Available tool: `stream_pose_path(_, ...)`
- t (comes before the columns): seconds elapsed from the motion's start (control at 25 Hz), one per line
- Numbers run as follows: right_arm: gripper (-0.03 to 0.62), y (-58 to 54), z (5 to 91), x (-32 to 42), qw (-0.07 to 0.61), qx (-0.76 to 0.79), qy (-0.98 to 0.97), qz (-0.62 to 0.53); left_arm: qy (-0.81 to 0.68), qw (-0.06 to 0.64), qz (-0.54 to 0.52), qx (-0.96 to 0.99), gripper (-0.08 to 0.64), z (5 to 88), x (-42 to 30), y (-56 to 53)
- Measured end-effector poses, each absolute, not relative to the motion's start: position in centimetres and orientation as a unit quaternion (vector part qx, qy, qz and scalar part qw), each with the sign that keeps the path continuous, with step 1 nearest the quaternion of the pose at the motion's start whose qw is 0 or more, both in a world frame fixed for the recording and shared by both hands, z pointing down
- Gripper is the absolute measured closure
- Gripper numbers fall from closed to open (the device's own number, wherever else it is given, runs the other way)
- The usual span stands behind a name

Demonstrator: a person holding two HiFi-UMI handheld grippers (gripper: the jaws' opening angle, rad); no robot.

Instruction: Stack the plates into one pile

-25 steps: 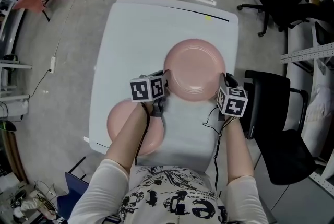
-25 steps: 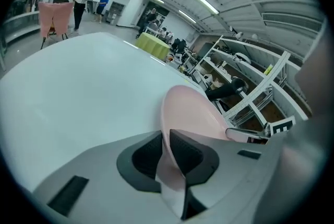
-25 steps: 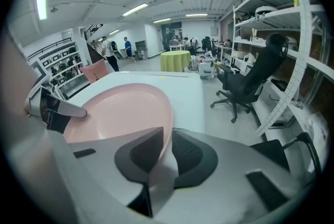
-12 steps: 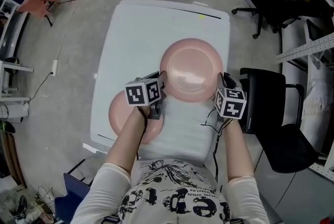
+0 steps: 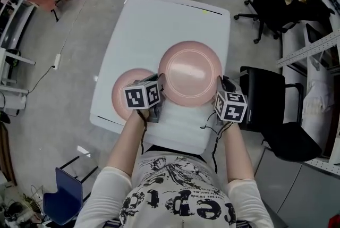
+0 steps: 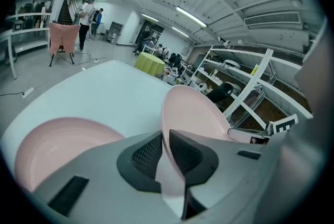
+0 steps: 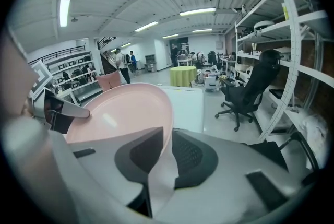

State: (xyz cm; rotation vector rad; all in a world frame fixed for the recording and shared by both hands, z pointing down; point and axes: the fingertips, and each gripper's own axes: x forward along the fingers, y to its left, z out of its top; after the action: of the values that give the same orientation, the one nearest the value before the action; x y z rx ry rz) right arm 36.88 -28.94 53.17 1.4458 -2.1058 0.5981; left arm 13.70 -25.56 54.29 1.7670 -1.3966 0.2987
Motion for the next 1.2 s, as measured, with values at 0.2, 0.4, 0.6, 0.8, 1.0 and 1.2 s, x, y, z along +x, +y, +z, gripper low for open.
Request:
stream_pose_path(0.2,0.532,-24.3,52.2,36.6,0.251,0.527,-0.780,0.223,-0.566,0.411,0.115,0.706,0.512,52.8,13.4,-21.0)
stream_pose_path(0.4,0.532,-21.0,51.2,35.3,0.248,0.535,-0.775,0.228,-0.568,0.399,0.124,0.709,0.517,52.0,12.0,-18.1)
stream_pose_path(0.6,0.532,-18.7,50.7,33.2,0.235,0.557,-0.762,0.230,-0.544,0.384,0.134,0.734,0.511,51.0,9.7,-17.2)
stream_pose_path(0.8,0.532,-16.3,51.4,29.6,0.228,0.581,-0.742,0.244,-0.520,0.386,0.149,0.747,0.511,51.6,6.2,-16.2)
stream_pose_path(1.0,0.532,-14.2,52.3,25.4,0.225,0.594,-0.728,0.257,-0.506,0.386,0.164,0.754,0.511,52.4,2.0,-15.1)
stream_pose_path(1.2,0.532,-12.9,53.9,21.1,0.226,0.597,-0.721,0.269,-0.508,0.383,0.184,0.750,0.515,53.8,-2.3,-14.3)
